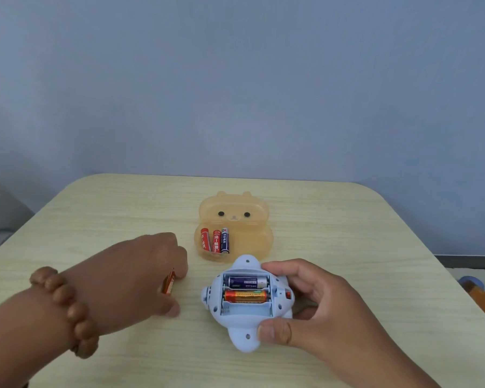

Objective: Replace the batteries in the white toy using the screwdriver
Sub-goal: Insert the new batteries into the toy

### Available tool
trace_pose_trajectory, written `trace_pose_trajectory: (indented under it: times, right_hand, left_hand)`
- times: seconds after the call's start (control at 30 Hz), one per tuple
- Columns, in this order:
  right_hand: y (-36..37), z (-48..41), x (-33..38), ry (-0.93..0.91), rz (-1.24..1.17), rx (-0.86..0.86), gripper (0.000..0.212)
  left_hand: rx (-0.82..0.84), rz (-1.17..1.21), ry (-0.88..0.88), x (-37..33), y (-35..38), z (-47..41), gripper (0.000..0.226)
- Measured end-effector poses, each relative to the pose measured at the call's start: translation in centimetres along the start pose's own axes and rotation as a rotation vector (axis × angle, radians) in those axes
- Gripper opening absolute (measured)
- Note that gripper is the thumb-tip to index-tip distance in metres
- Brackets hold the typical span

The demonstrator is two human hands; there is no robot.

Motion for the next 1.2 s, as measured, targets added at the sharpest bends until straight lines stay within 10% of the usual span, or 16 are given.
trace_pose_trajectory:
  times: [0.27, 0.43, 1.2]
  right_hand:
    - [0.0, 0.0, 0.0, -0.018, -0.017, 0.003, 0.059]
    - [0.0, 0.0, -0.1, -0.018, -0.029, 0.003, 0.059]
    - [0.0, 0.1, -0.1, 0.011, -0.028, 0.004, 0.060]
  left_hand:
    - [-0.181, 0.463, -0.105, -0.6, -3.3, -0.5, 0.020]
    - [-0.002, 0.877, -0.068, -3.8, -3.2, 0.0, 0.032]
    - [-0.427, 0.597, 0.188, -7.2, -3.5, 0.7, 0.021]
Point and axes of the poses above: each hand's wrist, its own z-axis away from the middle knuckle, its own y-axis out of the palm, x = y × z, the point moved 8 cm from there along -z, towards the middle knuckle, and after that the axes turned 11 degrees about -x, right-handed, at the moved point
